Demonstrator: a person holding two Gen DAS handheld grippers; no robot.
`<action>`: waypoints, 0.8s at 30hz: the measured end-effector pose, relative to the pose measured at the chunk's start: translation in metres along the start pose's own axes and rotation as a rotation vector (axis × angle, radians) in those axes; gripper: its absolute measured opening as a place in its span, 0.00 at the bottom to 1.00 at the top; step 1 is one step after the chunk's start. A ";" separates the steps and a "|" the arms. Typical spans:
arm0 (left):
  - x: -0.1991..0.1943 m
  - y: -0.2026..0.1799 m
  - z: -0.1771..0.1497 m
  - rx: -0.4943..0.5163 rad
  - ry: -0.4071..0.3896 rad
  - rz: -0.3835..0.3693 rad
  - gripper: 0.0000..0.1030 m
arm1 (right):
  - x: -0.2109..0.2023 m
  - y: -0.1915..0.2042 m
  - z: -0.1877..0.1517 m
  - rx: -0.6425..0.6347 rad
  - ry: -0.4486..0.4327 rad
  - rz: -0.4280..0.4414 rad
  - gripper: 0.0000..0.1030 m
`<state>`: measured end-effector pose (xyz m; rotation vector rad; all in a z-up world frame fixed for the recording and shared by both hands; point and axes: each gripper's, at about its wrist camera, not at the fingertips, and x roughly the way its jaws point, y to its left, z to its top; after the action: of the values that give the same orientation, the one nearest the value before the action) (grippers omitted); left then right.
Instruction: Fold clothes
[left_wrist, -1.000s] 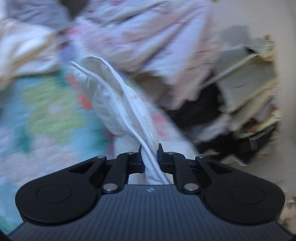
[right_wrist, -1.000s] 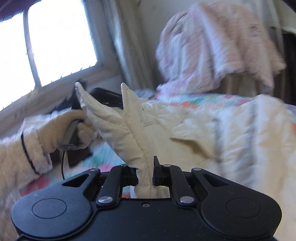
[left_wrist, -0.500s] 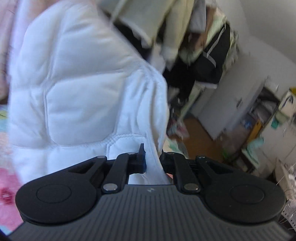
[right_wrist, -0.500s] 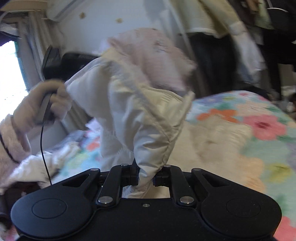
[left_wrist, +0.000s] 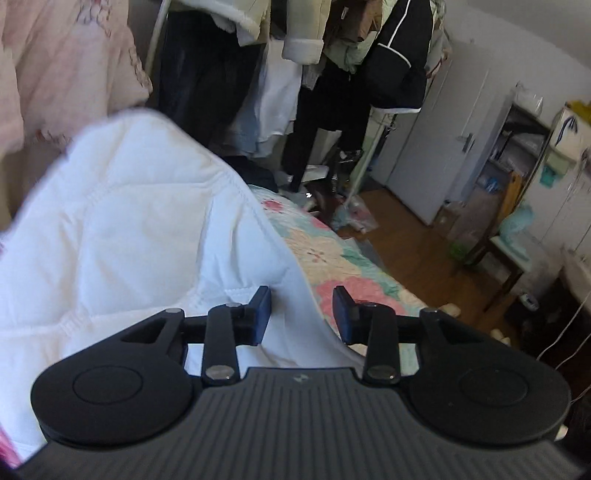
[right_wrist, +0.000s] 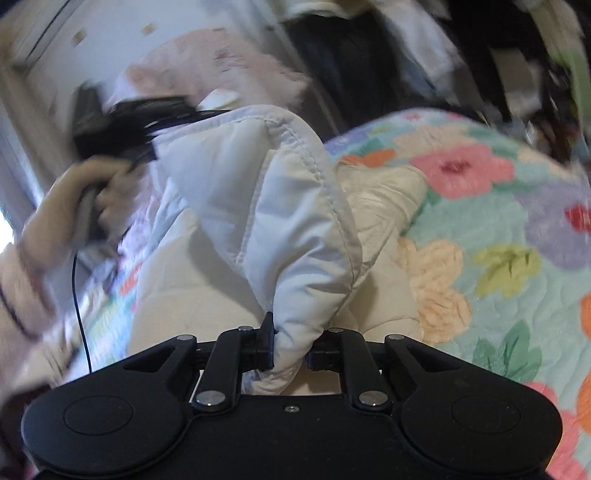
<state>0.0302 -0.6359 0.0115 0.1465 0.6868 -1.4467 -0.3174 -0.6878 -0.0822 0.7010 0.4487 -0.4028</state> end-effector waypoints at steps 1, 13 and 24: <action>-0.007 0.000 -0.001 -0.002 -0.010 -0.018 0.34 | 0.001 -0.003 0.004 0.015 0.003 0.000 0.17; -0.037 0.031 -0.057 0.101 0.096 0.198 0.46 | -0.007 -0.003 0.004 -0.028 -0.001 -0.157 0.48; -0.005 0.029 -0.083 0.109 0.160 0.124 0.46 | -0.038 0.104 0.016 -0.494 -0.184 -0.380 0.49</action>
<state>0.0292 -0.5865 -0.0616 0.3869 0.7159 -1.3631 -0.2940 -0.6191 0.0025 0.0933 0.4828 -0.6777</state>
